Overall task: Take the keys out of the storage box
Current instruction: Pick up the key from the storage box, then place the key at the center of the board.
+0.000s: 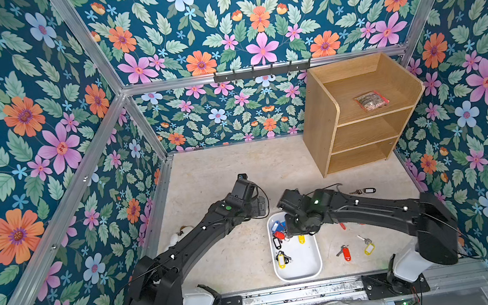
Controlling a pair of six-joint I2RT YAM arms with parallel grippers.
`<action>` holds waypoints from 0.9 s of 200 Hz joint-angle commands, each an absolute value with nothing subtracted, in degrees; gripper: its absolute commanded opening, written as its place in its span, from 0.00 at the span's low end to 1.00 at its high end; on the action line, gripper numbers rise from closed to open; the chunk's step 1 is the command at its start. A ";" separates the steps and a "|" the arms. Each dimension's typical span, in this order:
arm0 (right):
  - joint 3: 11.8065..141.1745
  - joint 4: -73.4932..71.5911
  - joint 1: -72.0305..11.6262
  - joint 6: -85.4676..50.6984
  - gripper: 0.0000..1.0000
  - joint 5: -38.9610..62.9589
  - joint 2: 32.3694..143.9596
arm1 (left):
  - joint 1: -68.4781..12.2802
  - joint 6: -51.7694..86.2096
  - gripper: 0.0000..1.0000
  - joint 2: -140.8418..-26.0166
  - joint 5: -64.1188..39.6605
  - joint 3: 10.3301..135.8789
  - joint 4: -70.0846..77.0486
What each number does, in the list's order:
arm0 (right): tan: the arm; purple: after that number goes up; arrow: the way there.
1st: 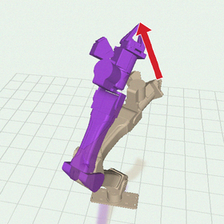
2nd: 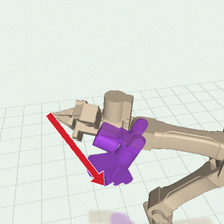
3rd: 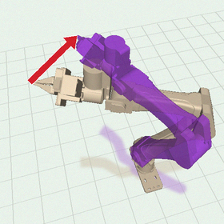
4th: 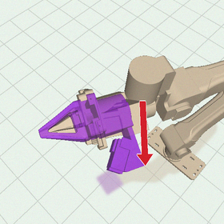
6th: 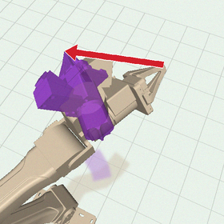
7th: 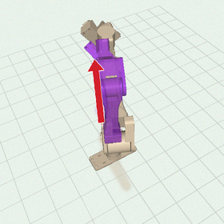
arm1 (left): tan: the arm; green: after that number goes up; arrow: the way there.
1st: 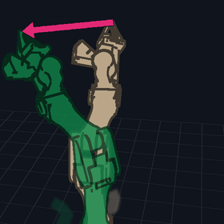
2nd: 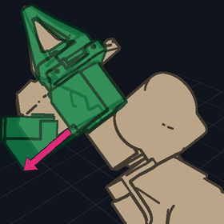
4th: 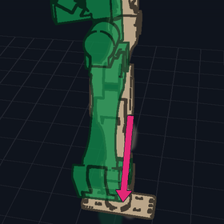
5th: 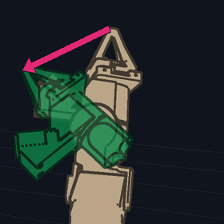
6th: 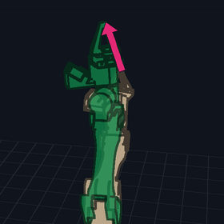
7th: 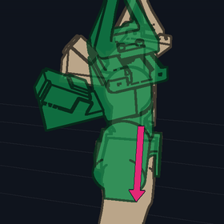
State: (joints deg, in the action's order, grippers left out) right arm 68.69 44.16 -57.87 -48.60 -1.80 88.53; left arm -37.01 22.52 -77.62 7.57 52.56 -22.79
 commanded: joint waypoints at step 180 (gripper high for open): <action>50.88 43.09 -9.16 -33.55 0.58 -5.86 70.11 | -37.22 22.24 0.99 -77.90 7.12 53.09 -22.85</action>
State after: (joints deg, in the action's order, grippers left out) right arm 47.92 40.99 -8.58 -35.68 -4.89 73.12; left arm -37.21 22.50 -77.71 7.35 52.56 -22.76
